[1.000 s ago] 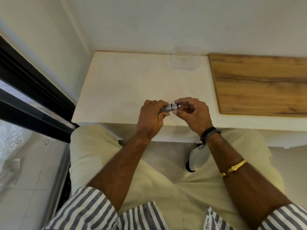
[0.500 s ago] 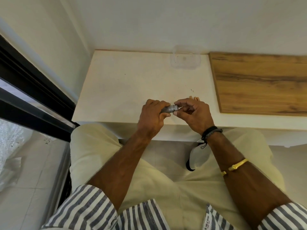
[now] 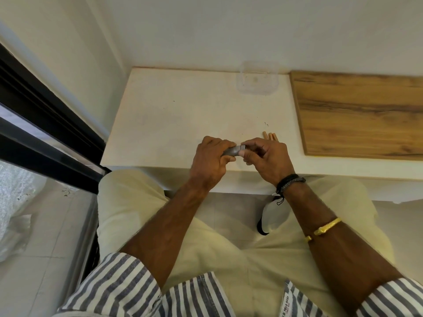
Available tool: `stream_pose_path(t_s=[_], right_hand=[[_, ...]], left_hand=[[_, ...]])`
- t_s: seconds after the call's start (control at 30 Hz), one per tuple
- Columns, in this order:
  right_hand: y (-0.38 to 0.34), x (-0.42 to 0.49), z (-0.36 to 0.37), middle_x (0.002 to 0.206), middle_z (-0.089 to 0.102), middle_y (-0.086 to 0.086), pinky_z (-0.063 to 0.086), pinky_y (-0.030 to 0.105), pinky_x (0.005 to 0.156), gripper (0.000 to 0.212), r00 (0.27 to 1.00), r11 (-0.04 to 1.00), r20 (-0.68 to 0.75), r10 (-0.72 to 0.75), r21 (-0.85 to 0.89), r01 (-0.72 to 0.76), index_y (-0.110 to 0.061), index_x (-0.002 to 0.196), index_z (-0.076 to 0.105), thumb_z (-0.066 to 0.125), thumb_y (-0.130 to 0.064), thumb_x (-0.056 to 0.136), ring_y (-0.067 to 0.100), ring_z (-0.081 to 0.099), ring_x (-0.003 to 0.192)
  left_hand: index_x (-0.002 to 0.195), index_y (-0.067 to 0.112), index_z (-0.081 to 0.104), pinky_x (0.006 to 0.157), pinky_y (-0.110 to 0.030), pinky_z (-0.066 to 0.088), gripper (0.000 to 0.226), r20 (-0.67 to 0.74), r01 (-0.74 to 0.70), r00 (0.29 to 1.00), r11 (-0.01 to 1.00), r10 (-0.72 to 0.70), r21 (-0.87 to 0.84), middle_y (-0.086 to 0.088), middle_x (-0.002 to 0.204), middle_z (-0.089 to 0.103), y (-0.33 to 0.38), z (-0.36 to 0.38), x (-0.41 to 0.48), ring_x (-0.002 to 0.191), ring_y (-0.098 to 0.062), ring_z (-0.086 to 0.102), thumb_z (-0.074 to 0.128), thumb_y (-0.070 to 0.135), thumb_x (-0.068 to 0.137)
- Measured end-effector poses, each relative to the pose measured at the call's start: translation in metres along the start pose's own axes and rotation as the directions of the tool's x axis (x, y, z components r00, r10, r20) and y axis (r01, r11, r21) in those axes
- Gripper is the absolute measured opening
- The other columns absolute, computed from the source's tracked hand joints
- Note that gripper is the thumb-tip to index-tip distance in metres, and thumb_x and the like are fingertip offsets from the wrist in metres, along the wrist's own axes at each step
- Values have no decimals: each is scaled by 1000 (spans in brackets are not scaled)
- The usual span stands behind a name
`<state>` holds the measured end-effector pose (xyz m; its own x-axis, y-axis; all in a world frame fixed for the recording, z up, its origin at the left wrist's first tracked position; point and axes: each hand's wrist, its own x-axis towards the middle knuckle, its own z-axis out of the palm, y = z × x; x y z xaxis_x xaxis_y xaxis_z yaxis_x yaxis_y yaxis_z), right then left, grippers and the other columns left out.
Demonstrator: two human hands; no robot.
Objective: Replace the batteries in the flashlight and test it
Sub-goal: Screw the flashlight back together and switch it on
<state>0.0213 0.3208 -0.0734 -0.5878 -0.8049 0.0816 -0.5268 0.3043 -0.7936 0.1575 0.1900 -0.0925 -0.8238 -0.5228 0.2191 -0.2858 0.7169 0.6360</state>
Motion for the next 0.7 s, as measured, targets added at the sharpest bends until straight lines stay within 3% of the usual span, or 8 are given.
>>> stream_pose_path(t_s=[0.13,0.3,0.37,0.43,0.47,0.53,0.63,0.7], right_hand=[[-3,-1,4,66,70,-6,56,15,52,36,995,996,-25,92,23,-91,-14,90,73,62,-48,96,2,67,51],[-3,1,8,50,65,-2,57,33,68,65,978,969,-95,184,-150,-197,-21,59,67,39,-65,99,12,63,47],[-3,0,9,58,70,-1,60,34,65,62,975,969,-83,206,-124,-216,-24,66,68,37,-65,100,12,65,47],[-3,1,9,83,76,1,61,25,56,43,977,977,-36,212,33,-211,-27,90,70,45,-60,100,8,71,56],[-2,2,8,97,76,-1,60,20,57,32,981,974,8,194,115,-193,-27,106,68,53,-54,99,6,74,63],[4,4,4,111,69,-11,59,13,68,37,992,985,63,108,126,-115,-29,129,62,70,-40,94,4,75,75],[9,4,3,106,74,-5,47,-2,79,36,999,998,49,3,64,-6,-24,125,67,76,-20,91,-5,73,75],[9,3,5,95,76,-2,56,8,72,25,999,993,34,11,115,-15,-19,119,70,73,-21,94,-3,73,71]], left_hand=[[112,13,69,83,-46,48,23,-30,-37,999,999,37,-8,-3,102,72,2,1,-1,100,-26,55,70,18,89],[113,13,68,82,-43,47,24,-24,-72,997,997,72,0,-3,103,71,3,2,-2,99,-25,54,68,19,90],[115,12,68,83,-44,48,26,-32,-58,998,998,58,-8,-4,104,71,3,1,-2,101,-26,54,68,19,90],[116,12,68,84,-44,48,27,-42,-34,999,999,34,-7,-4,105,71,3,0,-1,102,-26,54,69,19,90],[116,12,68,84,-44,48,27,-44,-19,999,1000,19,-5,-4,106,71,3,0,-1,103,-26,54,69,19,90],[117,12,67,85,-44,49,28,-45,11,999,1000,-11,-5,-5,108,71,2,0,-1,104,-25,53,69,17,90],[118,12,68,86,-44,48,29,-46,32,998,999,-32,-4,-6,107,71,1,-1,-1,103,-26,53,69,18,89],[117,12,68,85,-45,49,28,-48,26,998,1000,-26,-4,-6,106,71,2,-1,-1,102,-26,53,70,17,89]])
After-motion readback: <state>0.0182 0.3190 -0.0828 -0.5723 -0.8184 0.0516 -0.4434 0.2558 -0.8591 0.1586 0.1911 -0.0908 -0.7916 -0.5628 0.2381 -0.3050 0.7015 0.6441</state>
